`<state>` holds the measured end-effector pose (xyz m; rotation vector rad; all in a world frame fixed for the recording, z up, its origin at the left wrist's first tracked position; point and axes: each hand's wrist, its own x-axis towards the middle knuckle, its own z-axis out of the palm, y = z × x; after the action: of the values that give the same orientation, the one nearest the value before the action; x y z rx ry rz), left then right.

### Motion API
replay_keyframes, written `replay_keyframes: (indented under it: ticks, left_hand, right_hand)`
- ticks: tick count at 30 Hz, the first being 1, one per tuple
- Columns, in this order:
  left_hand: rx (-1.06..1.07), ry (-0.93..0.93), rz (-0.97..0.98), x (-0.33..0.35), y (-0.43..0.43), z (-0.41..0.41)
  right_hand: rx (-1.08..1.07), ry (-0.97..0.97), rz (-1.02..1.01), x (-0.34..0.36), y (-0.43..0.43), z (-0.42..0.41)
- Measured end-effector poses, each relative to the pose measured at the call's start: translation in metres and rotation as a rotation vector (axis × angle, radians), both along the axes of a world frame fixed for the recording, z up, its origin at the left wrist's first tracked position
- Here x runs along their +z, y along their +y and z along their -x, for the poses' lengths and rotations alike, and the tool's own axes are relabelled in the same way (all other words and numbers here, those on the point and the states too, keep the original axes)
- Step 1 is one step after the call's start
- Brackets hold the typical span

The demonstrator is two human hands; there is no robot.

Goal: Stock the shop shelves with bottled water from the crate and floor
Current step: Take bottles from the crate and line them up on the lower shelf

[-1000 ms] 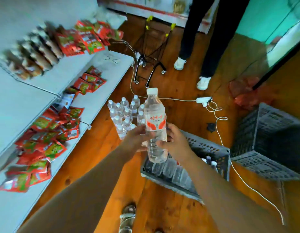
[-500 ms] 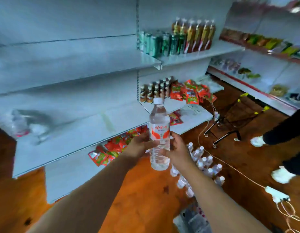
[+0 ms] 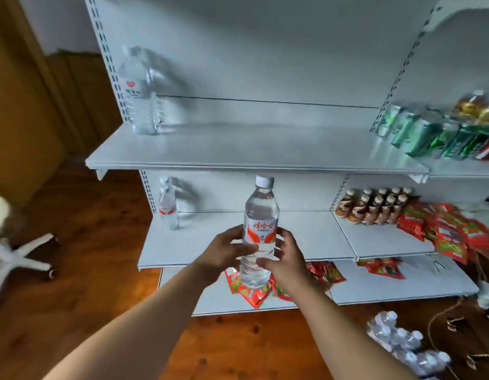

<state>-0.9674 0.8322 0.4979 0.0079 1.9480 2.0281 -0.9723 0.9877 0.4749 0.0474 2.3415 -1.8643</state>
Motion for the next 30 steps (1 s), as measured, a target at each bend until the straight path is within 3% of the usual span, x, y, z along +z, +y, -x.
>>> replay_keyframes:
  ticks: [8, 17, 30]
  left_hand:
    - [0.212, -0.085, 0.108, -0.080, -0.093, 0.071]
    - [0.405, -0.120, 0.052, -0.198, -0.158, 0.181]
    - [0.551, 0.102, 0.122, -0.353, -0.200, 0.282]
  right_hand:
    - [0.181, -0.054, -0.052, -0.083, -0.103, 0.097]
    - [0.226, -0.047, -0.095, -0.197, -0.179, 0.220]
    - [0.102, 0.168, 0.018, -0.356, -0.245, 0.326]
